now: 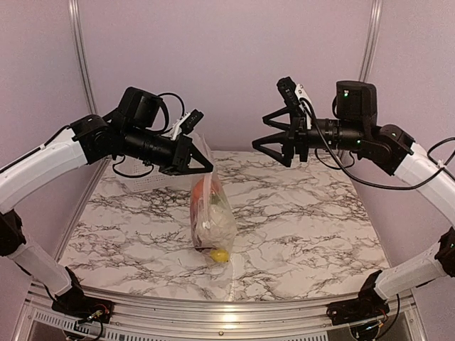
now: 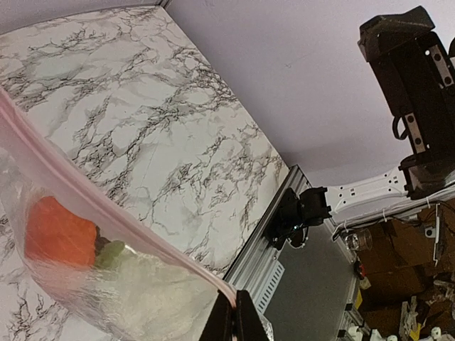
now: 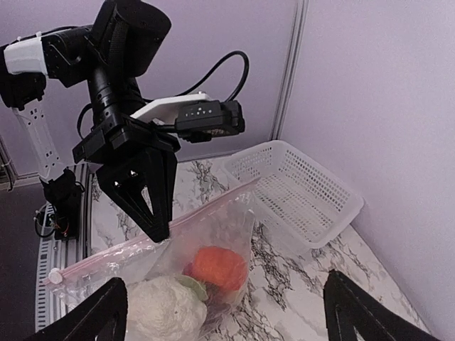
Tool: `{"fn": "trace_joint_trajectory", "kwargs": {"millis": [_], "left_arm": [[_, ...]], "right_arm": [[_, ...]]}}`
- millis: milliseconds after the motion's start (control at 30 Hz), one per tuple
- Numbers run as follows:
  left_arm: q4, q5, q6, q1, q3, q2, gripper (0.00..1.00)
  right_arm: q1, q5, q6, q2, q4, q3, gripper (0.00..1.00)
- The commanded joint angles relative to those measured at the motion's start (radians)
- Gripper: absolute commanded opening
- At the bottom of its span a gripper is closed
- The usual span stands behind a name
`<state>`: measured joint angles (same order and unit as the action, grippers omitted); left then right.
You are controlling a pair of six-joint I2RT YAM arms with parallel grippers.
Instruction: Open the zip-top bag and remove the fake food
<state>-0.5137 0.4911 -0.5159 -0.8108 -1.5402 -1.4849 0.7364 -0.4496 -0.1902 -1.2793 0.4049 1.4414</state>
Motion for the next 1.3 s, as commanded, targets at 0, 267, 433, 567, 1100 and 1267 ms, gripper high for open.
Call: {"fn": "trace_joint_trajectory", "kwargs": {"millis": [0, 267, 433, 567, 1100, 1267], "left_arm": [[-0.2, 0.057, 0.264, -0.001, -0.112, -0.008, 0.0], [-0.429, -0.176, 0.549, -0.045, -0.273, -0.037, 0.0], [-0.445, -0.402, 0.705, -0.125, -0.385, -0.021, 0.0], [-0.497, -0.543, 0.837, -0.173, -0.497, -0.059, 0.0], [-0.526, -1.031, 1.252, -0.331, -0.41, -0.039, 0.0], [-0.416, -1.027, 1.361, -0.362, -0.383, -0.031, 0.0]], "right_arm": [[0.003, -0.066, -0.085, 0.014, 0.033, -0.015, 0.93], [0.003, -0.126, -0.1, -0.006, 0.056, 0.004, 0.93], [0.0, -0.132, -0.133, -0.039, 0.08, 0.069, 0.93], [-0.002, -0.128, -0.153, -0.054, 0.09, 0.095, 0.93], [-0.011, -0.153, -0.145, -0.036, 0.063, 0.028, 0.92], [-0.009, -0.211, -0.126, -0.049, 0.04, 0.035, 0.92]]}}
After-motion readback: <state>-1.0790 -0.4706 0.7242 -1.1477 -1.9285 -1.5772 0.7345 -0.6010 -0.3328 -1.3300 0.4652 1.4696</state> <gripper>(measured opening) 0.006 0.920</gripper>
